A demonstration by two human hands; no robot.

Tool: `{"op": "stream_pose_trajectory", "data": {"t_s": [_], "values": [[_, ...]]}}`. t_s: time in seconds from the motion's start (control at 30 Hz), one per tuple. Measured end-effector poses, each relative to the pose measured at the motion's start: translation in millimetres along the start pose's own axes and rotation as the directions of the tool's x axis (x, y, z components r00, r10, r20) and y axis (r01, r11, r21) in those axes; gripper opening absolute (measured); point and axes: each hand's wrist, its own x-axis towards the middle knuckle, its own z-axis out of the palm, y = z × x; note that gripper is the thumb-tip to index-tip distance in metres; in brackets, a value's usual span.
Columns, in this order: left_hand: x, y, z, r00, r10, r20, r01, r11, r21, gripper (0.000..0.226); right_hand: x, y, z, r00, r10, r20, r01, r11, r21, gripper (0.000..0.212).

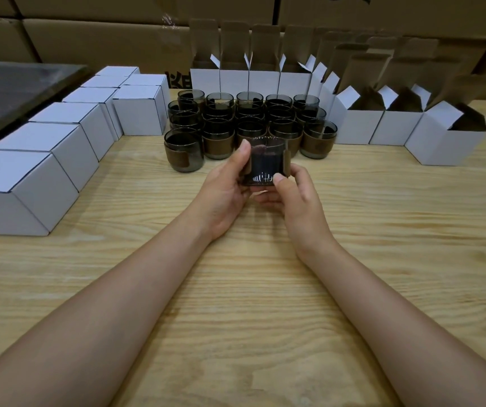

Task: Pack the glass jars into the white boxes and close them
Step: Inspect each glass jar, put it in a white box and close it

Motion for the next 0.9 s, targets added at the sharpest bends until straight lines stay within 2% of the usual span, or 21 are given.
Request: {"op": "stream_pose_trajectory", "data": {"t_s": [0.17,0.3,0.43,0.63,0.77,0.9], "values": [[-1.0,1.4,1.6,0.999,0.039,-0.022,-0.039,0.999,-0.014,0.038,-3.3,-1.2,-2.2,0.99,-0.069,-0.126,0.036,0.969,-0.245,0.054],[-2.1,0.5,3.3,0.999,0.042,-0.015,-0.042,0.999,0.005,0.036,-5.0,0.1,-1.4,0.989,-0.093,-0.119,0.046,0.934,-0.355,0.053],[-1.5,-0.6,3.3,0.999,0.043,-0.013,-0.043,0.999,0.012,0.046,-4.6,1.4,-1.5,0.994,-0.077,-0.078,0.048,0.947,-0.319,0.045],[0.0,-0.3,-0.3,1.0,0.007,0.007,-0.006,1.0,-0.027,0.043,-1.5,2.9,-1.0,0.994,-0.033,-0.105,0.011,0.979,-0.204,0.036],[0.1,-1.3,-4.2,0.997,-0.01,0.071,0.009,1.0,0.008,0.064,1.7,-0.2,-1.5,0.993,0.029,-0.118,-0.033,0.999,-0.038,0.039],[-1.5,-5.1,-4.2,0.99,0.02,0.14,-0.026,0.999,0.042,0.075,3.6,-3.9,-2.5,0.99,0.082,-0.113,-0.077,0.996,0.045,0.019]]}}
